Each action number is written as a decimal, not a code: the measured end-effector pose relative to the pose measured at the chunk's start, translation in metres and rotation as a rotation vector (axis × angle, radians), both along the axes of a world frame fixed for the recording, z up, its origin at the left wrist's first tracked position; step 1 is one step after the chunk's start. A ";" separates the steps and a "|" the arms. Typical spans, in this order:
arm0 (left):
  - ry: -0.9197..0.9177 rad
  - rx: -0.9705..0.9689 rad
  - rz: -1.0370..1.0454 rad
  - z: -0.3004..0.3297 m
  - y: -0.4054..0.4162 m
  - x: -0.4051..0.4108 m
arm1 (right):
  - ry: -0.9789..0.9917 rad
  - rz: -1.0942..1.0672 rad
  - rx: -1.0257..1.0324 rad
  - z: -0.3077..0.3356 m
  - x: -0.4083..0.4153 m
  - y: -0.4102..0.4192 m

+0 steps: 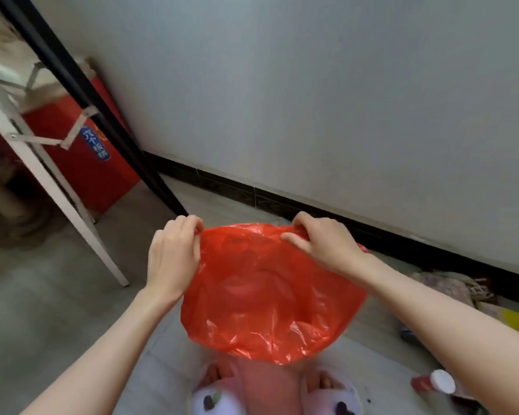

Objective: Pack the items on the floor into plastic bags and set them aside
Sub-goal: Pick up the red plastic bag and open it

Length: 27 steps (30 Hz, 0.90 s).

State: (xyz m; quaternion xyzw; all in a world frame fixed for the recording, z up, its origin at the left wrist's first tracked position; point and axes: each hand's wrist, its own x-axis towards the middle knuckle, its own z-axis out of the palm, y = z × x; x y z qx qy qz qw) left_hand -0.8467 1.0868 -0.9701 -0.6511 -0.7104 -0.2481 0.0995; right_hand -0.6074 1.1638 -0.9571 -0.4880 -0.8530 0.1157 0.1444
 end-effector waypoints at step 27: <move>0.212 -1.134 -0.530 -0.172 0.034 0.077 | -0.017 -0.232 0.174 -0.084 -0.039 0.128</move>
